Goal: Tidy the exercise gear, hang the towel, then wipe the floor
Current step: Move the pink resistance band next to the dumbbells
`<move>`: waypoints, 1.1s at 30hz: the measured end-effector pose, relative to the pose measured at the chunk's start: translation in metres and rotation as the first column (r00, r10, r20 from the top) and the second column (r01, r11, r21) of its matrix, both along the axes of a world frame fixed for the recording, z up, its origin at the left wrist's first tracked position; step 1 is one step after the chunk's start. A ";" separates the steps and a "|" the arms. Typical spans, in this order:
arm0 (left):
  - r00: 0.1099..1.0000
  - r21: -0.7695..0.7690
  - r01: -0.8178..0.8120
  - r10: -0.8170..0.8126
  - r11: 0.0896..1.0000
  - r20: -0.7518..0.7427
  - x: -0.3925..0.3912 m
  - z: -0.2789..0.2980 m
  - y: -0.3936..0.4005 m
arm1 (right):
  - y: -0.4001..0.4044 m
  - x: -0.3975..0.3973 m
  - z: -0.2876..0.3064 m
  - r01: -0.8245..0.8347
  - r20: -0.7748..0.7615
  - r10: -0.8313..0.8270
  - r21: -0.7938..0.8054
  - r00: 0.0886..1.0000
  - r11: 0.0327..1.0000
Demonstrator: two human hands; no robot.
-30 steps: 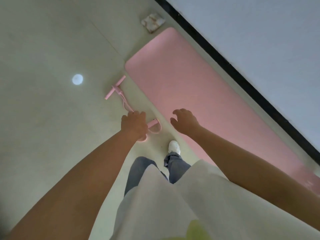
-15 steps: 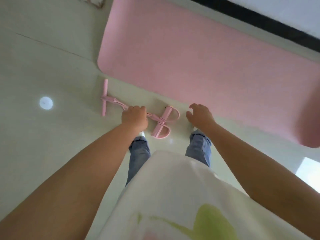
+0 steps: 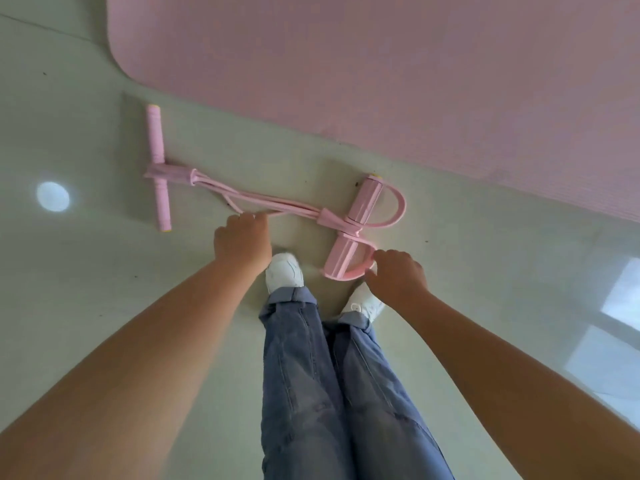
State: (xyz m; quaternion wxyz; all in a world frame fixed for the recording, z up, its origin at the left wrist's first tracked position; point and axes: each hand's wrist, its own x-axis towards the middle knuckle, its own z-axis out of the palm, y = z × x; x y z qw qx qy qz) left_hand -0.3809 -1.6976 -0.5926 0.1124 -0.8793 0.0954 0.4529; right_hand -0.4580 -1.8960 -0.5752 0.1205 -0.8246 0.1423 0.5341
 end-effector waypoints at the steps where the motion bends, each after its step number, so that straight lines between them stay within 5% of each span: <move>1: 1.000 -0.001 0.002 -0.002 1.000 0.007 -0.003 -0.022 0.001 | 0.004 0.001 -0.023 -0.018 0.018 0.018 0.003 1.000 1.000; 13: 0.948 0.042 -0.162 0.144 0.986 0.285 0.038 -0.204 0.098 | 0.065 0.019 -0.217 -0.237 0.114 0.260 -0.183 0.959 0.954; 17: 0.903 -0.020 0.032 -0.020 0.999 0.429 0.053 -0.236 0.127 | 0.061 0.014 -0.239 -0.317 0.146 0.364 -0.269 0.920 0.910; 21: 0.883 0.074 0.279 -0.286 0.958 0.373 0.060 -0.233 0.137 | 0.056 0.010 -0.244 -0.407 0.167 0.479 -0.339 0.862 0.848; 24: 0.917 0.128 0.281 -0.306 0.951 0.255 0.057 -0.206 0.125 | 0.052 0.016 -0.227 -0.378 0.184 0.451 -0.327 0.874 0.866; 29: 0.977 0.008 0.155 -0.154 0.988 0.147 0.039 -0.151 0.073 | 0.033 0.017 -0.170 -0.197 0.147 0.247 -0.291 0.958 0.936; 33: 0.928 -0.061 0.232 -0.202 0.971 0.313 0.026 -0.071 0.017 | 0.017 0.012 -0.100 0.014 0.196 0.039 -0.264 0.980 0.965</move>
